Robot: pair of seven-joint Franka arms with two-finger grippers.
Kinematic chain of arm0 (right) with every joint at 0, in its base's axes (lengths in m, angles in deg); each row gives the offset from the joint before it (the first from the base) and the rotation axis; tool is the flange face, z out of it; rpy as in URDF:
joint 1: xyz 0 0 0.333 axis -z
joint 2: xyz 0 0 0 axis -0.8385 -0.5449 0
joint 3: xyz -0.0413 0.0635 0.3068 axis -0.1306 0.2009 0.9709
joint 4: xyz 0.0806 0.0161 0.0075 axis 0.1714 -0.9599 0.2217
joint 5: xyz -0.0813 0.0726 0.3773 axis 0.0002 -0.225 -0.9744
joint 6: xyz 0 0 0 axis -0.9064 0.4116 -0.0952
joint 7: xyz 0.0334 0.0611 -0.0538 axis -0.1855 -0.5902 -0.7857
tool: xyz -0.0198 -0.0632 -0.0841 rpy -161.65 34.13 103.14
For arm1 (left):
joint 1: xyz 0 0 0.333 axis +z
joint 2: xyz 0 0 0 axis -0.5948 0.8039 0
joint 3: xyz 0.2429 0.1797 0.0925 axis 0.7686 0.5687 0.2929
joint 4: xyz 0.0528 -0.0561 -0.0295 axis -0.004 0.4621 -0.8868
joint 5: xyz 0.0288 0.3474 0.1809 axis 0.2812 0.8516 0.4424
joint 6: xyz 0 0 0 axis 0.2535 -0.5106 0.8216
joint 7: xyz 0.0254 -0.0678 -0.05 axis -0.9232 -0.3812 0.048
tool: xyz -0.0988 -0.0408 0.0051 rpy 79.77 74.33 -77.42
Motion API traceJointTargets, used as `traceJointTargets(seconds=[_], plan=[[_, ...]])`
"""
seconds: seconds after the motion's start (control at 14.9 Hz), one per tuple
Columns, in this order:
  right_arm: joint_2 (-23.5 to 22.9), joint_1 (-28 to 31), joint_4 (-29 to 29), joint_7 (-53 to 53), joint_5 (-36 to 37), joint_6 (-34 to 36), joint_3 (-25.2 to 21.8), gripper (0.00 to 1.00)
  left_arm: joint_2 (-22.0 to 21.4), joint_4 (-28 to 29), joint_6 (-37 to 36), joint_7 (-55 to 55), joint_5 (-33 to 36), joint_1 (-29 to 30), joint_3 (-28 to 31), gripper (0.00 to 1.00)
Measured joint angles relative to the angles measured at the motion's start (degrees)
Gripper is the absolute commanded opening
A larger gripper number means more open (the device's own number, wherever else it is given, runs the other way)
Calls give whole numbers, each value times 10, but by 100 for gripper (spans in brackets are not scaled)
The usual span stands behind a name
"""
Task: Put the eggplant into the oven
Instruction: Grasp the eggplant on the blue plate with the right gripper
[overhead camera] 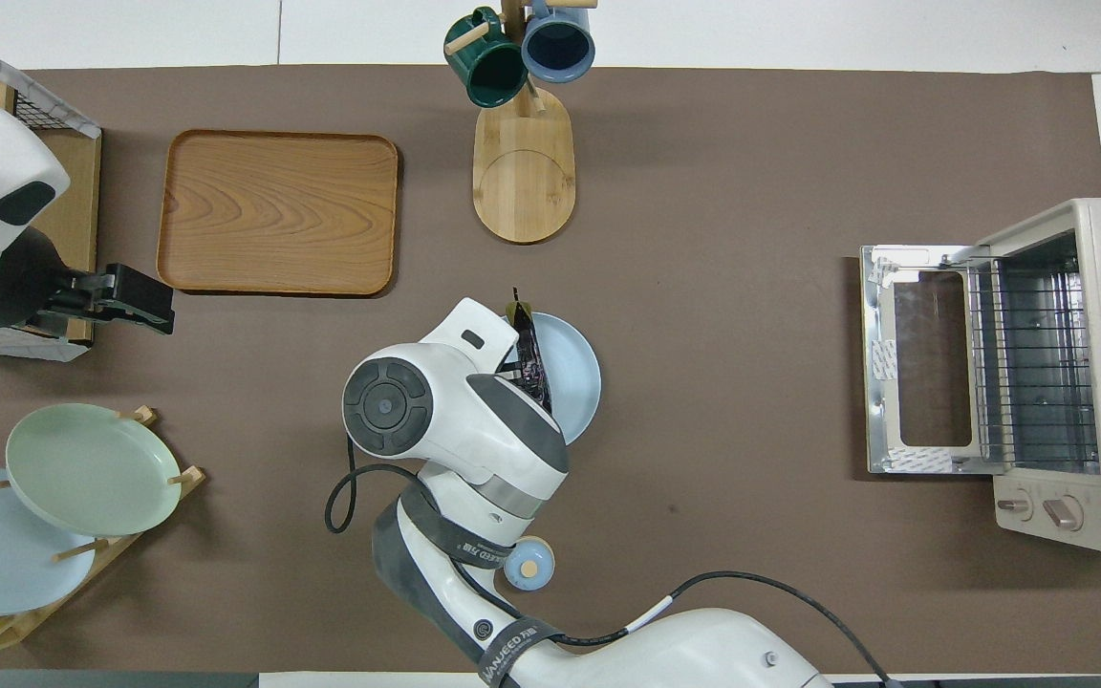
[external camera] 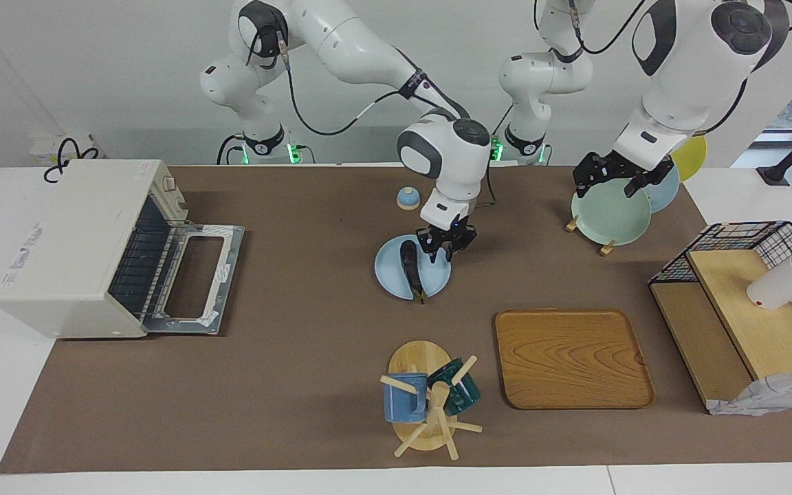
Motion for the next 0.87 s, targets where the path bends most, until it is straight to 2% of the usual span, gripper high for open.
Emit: traceJointTargets(seconds=[0.6, 0.87], plan=[[7, -7, -14, 4, -1, -29, 1, 40, -1, 1, 0, 0, -2, 0, -4, 100], [8, -8, -50, 4, -1, -96, 11, 40, -1, 1, 0, 0, -2, 0, -5, 100]])
